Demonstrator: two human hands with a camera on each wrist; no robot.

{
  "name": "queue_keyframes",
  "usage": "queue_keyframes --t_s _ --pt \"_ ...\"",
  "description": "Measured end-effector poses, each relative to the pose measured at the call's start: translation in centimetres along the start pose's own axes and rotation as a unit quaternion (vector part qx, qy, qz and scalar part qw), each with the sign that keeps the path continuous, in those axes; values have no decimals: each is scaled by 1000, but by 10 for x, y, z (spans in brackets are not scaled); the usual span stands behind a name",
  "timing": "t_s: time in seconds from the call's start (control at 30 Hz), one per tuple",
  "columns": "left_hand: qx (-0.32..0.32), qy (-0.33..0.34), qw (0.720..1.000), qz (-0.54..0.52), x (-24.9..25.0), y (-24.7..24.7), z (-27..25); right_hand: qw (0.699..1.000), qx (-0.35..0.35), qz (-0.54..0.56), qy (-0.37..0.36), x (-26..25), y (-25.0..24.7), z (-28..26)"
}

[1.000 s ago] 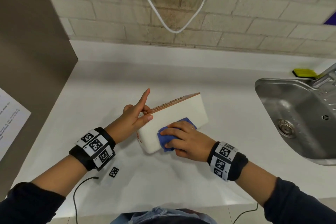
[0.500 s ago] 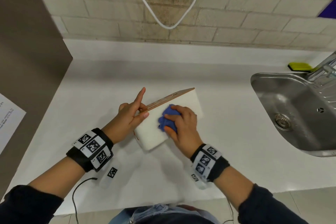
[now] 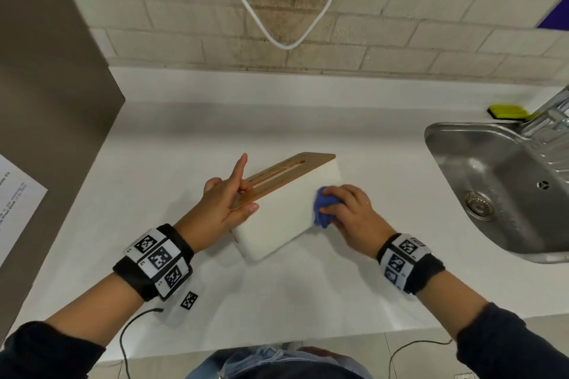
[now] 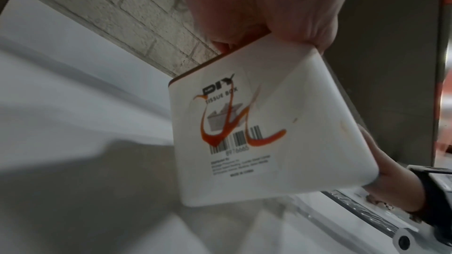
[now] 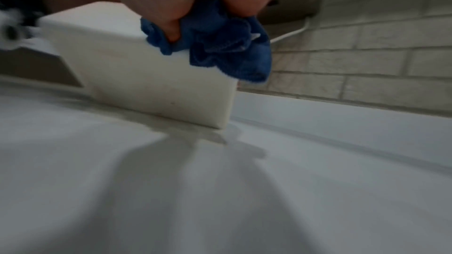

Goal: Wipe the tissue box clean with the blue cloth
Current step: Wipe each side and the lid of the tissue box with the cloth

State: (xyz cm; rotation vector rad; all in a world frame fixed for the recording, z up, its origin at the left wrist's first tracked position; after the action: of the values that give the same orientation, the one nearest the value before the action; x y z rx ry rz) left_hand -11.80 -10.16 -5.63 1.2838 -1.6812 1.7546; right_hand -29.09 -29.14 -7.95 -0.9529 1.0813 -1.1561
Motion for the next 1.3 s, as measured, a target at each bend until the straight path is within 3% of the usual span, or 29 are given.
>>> queue_keyframes --t_s 0.1,0.23,0.3,0.37,0.47,0.6,0.77,0.9,1.03,1.17,1.3 --pt "34 2 999 4 2 1 -4 987 62 101 108 7 -17 -1" --pt "50 0 998 42 7 11 -11 907 185 337 174 -5 -31 -2" --pt "36 13 995 97 8 20 -14 896 214 339 189 -11 -31 -1" --pt "25 41 988 148 8 29 -17 909 218 288 209 -13 -30 4" --pt "24 62 983 170 6 38 -20 936 154 201 245 -14 -18 12" --pt "82 43 977 194 1 23 -23 947 91 173 256 -17 -3 11" --pt "2 6 985 171 -8 11 -14 954 44 152 255 -22 -4 9" --pt "0 -15 990 141 -17 12 -7 945 53 183 267 -32 0 19" --pt "14 -9 991 132 -20 13 -6 927 71 260 260 -84 -6 54" --pt "26 22 994 108 -21 11 -6 949 9 260 180 -139 7 76" --pt "17 33 994 107 -27 8 -5 978 -71 160 110 -132 21 69"
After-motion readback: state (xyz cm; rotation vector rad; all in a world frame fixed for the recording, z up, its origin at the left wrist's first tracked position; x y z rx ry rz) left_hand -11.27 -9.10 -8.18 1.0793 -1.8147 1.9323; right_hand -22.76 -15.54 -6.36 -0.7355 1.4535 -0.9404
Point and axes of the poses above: each hand's wrist, its own z-axis towards the middle knuckle, its own y-axis out of the palm, x = y × z, the point moved 5 cm from there along z, towards the middle knuckle, and after that the axes turned 12 degrees about -x, right-handed, at the moved point
